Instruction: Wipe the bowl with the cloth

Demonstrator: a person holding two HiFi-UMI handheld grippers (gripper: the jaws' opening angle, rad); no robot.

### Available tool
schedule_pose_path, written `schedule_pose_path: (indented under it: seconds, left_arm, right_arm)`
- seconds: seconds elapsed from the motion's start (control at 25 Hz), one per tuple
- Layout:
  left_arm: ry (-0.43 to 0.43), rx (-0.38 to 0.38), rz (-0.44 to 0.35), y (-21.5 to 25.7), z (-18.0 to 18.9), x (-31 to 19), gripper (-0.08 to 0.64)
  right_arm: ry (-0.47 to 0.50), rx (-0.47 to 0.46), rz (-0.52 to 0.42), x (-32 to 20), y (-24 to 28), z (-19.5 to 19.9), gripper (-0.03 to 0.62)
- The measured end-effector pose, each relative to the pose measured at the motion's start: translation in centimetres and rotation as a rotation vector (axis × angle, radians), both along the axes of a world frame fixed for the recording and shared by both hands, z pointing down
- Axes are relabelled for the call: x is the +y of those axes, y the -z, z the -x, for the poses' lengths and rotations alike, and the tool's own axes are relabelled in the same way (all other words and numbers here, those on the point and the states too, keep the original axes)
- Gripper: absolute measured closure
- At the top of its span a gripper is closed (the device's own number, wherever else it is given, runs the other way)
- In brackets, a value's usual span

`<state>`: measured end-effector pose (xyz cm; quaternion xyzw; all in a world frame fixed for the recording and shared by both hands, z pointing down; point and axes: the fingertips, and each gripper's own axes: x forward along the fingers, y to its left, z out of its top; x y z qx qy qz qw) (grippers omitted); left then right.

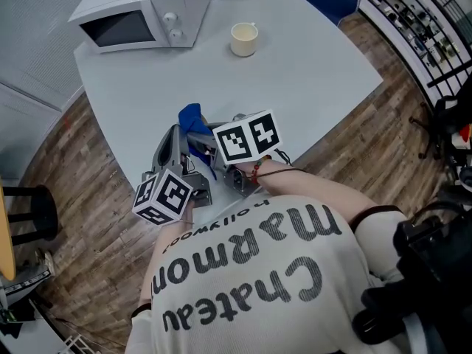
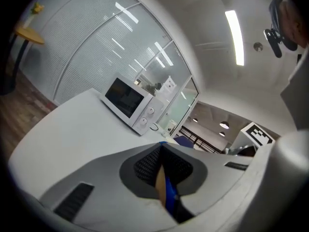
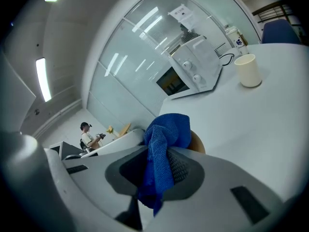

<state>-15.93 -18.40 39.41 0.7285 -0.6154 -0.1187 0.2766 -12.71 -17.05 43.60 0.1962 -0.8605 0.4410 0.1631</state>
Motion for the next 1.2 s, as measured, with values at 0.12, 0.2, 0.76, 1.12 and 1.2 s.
schedule_pose_path:
  seconds: [0.12, 0.2, 0.76, 1.12, 1.2]
  left_arm:
    - [0.001, 0.008, 0.024, -0.8, 0.0, 0.3, 0.558]
    - [0.007, 0.014, 0.038, -1.4, 0.1, 0.4, 0.558]
    - [0.054, 0.099, 0.1, -4.2, 1.3, 1.6, 0.56]
    - [0.09, 0.145, 0.126, -5.2, 3.0, 1.8, 0.56]
    - [0.102, 0.146, 0.134, -5.5, 3.9, 1.5, 0.56]
  right_arm:
    - [0.023, 0.011, 0.019, 0.6, -0.9, 0.2, 0.522]
    - [0.034, 0.015, 0.034, 0.8, -1.6, 0.3, 0.523]
    - [0.149, 0.075, 0.099, 3.5, -4.5, 1.0, 0.522]
    - [0.233, 0.153, 0.135, 4.7, -6.5, 1.7, 0.522]
    - [0.253, 0.197, 0.141, 4.5, -7.3, 1.9, 0.523]
